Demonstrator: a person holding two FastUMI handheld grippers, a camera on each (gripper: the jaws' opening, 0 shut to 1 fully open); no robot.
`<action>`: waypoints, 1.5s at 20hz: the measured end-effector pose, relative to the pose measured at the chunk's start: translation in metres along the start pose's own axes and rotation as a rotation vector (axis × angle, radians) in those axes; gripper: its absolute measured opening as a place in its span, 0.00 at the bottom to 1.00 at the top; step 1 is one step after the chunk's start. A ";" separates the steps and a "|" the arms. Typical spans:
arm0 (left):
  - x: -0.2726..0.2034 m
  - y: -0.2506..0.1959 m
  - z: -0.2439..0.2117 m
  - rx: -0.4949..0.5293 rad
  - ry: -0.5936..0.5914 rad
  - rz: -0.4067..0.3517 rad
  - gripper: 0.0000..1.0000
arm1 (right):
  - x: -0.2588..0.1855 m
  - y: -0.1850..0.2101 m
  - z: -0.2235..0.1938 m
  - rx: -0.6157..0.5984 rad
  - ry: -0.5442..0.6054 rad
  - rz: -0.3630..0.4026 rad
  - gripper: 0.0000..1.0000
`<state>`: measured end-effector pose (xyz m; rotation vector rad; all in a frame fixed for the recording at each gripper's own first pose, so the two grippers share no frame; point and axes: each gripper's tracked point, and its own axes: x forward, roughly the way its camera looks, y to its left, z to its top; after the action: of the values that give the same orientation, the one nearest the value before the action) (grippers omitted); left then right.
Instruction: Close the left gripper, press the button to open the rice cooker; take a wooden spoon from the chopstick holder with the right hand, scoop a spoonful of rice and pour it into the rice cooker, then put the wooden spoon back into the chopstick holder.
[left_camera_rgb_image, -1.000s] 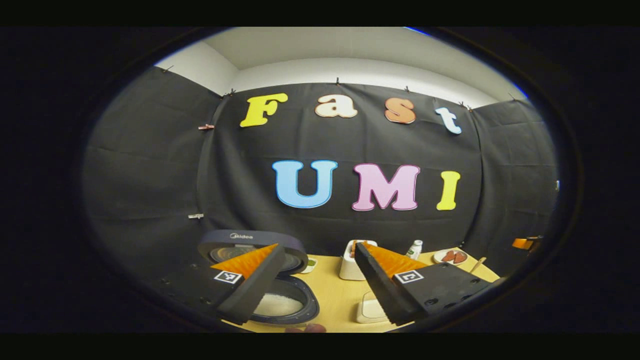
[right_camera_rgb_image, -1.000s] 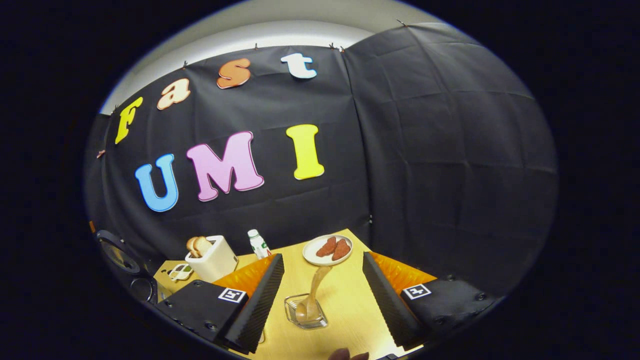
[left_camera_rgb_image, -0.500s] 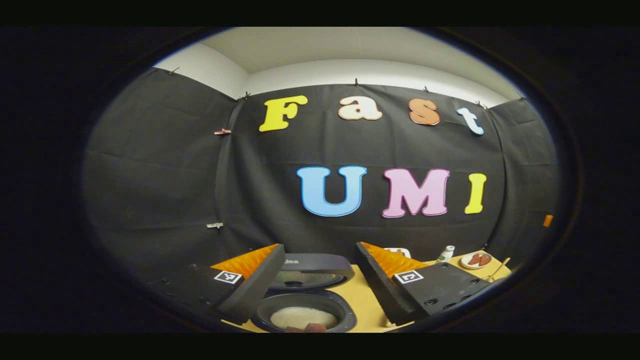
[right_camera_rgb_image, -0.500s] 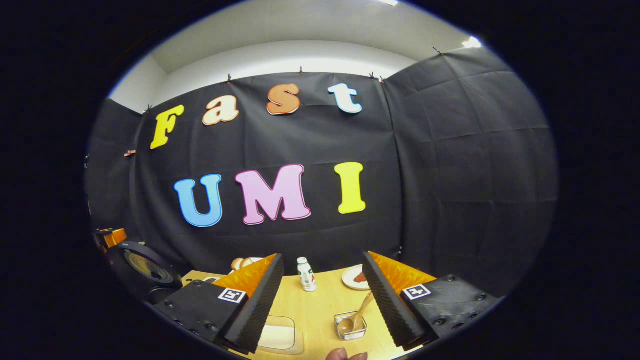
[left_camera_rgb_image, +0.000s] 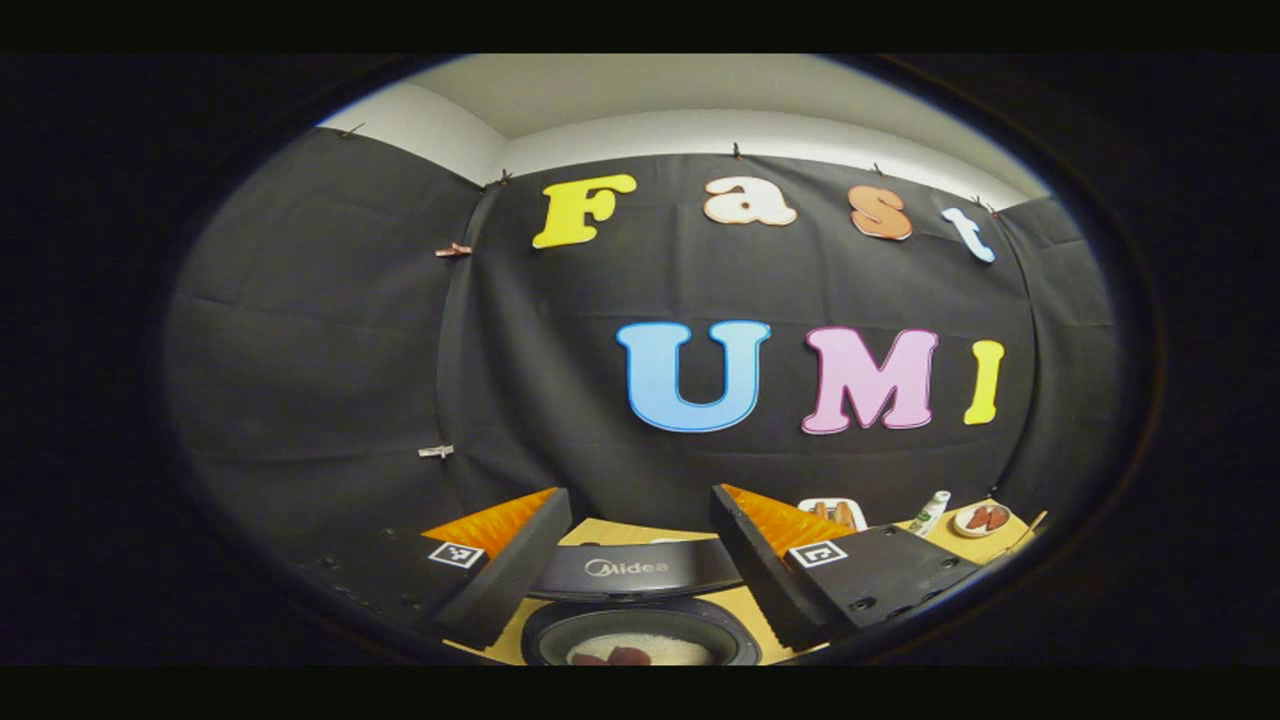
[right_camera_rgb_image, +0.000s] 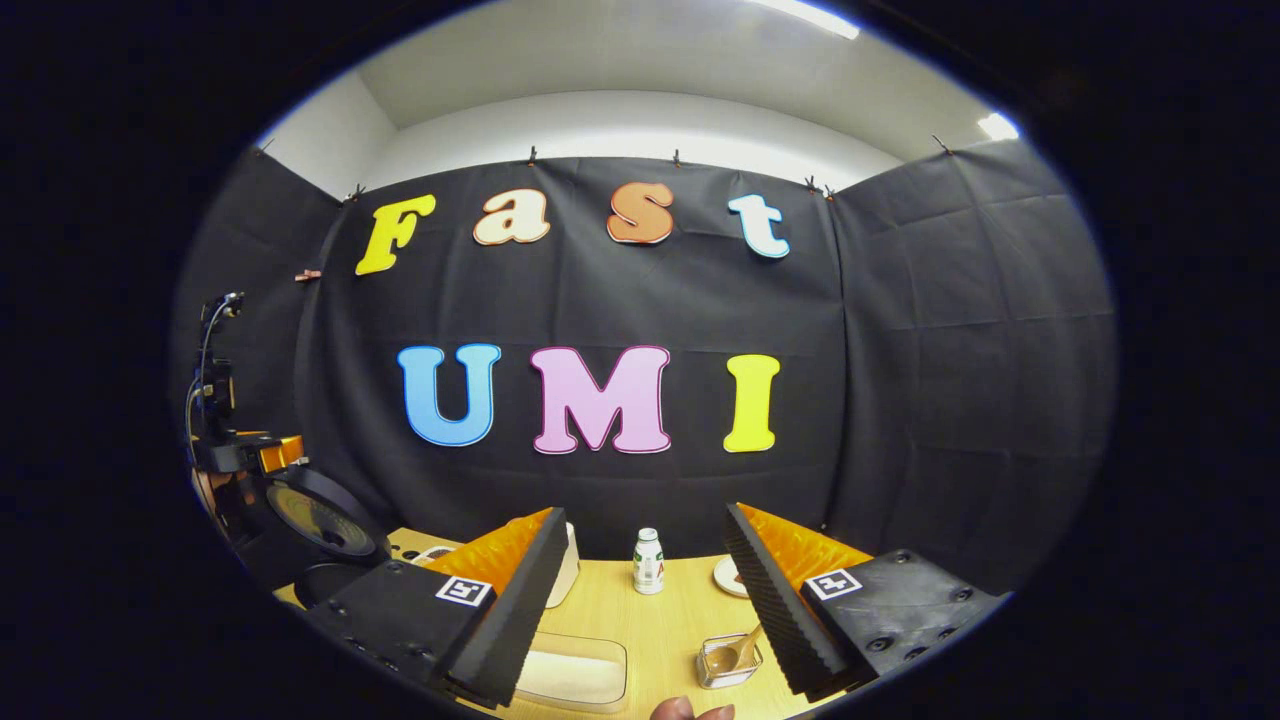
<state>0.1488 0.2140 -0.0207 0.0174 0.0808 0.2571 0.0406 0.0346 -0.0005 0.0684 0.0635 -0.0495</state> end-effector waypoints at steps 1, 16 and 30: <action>0.005 0.001 -0.005 -0.004 0.013 -0.002 0.95 | -0.001 0.002 -0.001 0.001 0.004 -0.001 0.98; -0.066 -0.011 -0.076 0.016 0.146 0.005 0.96 | -0.009 0.010 -0.010 0.001 0.042 0.027 1.00; -0.114 -0.022 -0.193 0.008 0.368 0.015 0.97 | -0.019 0.015 -0.018 -0.020 0.072 0.081 1.00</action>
<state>0.0292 0.1647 -0.2046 -0.0217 0.4479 0.2731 0.0209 0.0521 -0.0157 0.0524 0.1330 0.0344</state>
